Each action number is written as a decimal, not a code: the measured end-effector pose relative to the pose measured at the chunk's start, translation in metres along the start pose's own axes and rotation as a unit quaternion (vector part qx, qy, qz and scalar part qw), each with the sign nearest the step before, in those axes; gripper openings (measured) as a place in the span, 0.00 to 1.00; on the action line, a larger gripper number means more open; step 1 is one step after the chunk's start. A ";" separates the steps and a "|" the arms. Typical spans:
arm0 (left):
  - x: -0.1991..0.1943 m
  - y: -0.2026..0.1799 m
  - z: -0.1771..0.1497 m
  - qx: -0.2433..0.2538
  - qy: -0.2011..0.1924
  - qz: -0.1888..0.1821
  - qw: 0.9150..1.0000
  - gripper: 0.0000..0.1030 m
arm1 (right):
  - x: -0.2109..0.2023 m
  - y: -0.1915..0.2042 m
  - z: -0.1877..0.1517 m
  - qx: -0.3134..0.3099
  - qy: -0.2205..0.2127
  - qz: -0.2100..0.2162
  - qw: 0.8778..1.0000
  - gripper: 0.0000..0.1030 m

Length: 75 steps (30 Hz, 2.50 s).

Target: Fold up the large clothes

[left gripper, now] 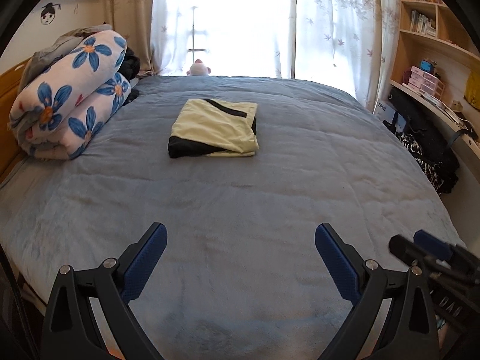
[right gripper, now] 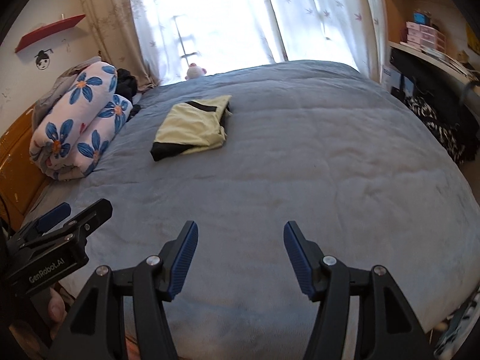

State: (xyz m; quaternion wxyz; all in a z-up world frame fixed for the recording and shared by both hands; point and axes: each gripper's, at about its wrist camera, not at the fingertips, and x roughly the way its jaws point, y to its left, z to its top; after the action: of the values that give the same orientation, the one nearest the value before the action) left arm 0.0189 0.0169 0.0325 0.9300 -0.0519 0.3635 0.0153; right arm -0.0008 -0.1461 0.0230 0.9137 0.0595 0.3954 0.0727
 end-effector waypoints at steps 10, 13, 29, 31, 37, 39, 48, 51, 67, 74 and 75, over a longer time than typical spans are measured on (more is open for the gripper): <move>0.008 -0.023 -0.027 0.028 0.025 0.006 0.999 0.96 | 0.001 -0.008 -0.016 -0.012 -0.023 -0.044 0.999 0.69; 0.010 -0.025 -0.029 0.026 0.030 0.005 0.999 0.96 | 0.004 -0.013 -0.016 -0.004 -0.017 -0.038 0.999 0.69; 0.017 -0.024 -0.030 0.025 0.046 0.009 0.999 0.96 | 0.009 -0.019 -0.022 0.002 -0.007 -0.036 0.999 0.69; 0.017 -0.023 -0.031 0.022 0.047 0.010 0.999 0.96 | 0.009 -0.018 -0.023 -0.001 -0.008 -0.036 0.999 0.69; 0.018 -0.023 -0.032 0.019 0.049 0.012 0.999 0.96 | 0.010 -0.018 -0.022 -0.005 -0.006 -0.035 0.999 0.69; 0.020 -0.022 -0.032 0.018 0.051 0.011 0.998 0.96 | 0.010 -0.018 -0.022 -0.006 -0.005 -0.036 0.999 0.69; 0.022 -0.019 -0.033 0.014 0.059 0.013 0.998 0.96 | 0.014 -0.016 -0.022 -0.008 0.000 -0.038 0.999 0.69; 0.023 -0.019 -0.034 0.014 0.060 0.013 0.998 0.96 | 0.015 -0.016 -0.022 -0.008 0.000 -0.038 0.999 0.69; 0.030 -0.016 -0.034 0.009 0.074 0.012 0.997 0.96 | 0.020 -0.011 -0.025 -0.010 0.008 -0.042 0.999 0.69; 0.034 -0.015 -0.036 0.004 0.080 0.011 0.997 0.96 | 0.024 -0.010 -0.024 -0.012 0.012 -0.043 0.999 0.69; 0.035 -0.015 -0.036 0.004 0.081 0.012 0.997 0.96 | 0.024 -0.010 -0.024 -0.011 0.013 -0.044 0.999 0.69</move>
State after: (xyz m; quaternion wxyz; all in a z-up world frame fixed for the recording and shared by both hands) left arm 0.0214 -0.0017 -0.0158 0.8973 -0.0445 0.4387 0.0205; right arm -0.0017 -0.1505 -0.0120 0.9115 0.0309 0.4083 0.0377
